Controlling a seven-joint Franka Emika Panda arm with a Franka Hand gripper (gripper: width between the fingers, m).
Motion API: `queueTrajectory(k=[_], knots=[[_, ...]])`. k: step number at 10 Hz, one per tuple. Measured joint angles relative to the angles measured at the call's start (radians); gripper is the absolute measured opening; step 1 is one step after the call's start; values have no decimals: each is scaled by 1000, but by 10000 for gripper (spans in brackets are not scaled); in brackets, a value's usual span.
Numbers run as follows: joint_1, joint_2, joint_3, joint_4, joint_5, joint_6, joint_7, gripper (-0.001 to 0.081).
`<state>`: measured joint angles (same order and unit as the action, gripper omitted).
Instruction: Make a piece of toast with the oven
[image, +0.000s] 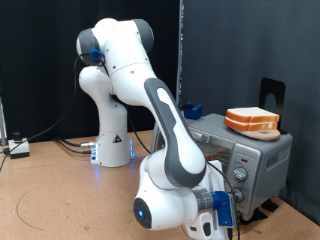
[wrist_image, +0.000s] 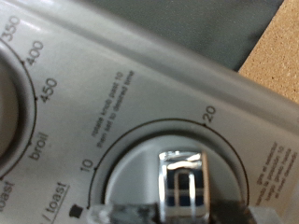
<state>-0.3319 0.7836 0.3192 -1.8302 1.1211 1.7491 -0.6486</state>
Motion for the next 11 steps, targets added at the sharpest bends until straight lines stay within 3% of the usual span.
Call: queueTrajectory(k=[4,8,11], knots=[[-9,0,2,-22,51,2,-201,98],[-9,0,1,-26,60,2,-201,98],[-9,-1,-3,-22,56,3,-141,98]])
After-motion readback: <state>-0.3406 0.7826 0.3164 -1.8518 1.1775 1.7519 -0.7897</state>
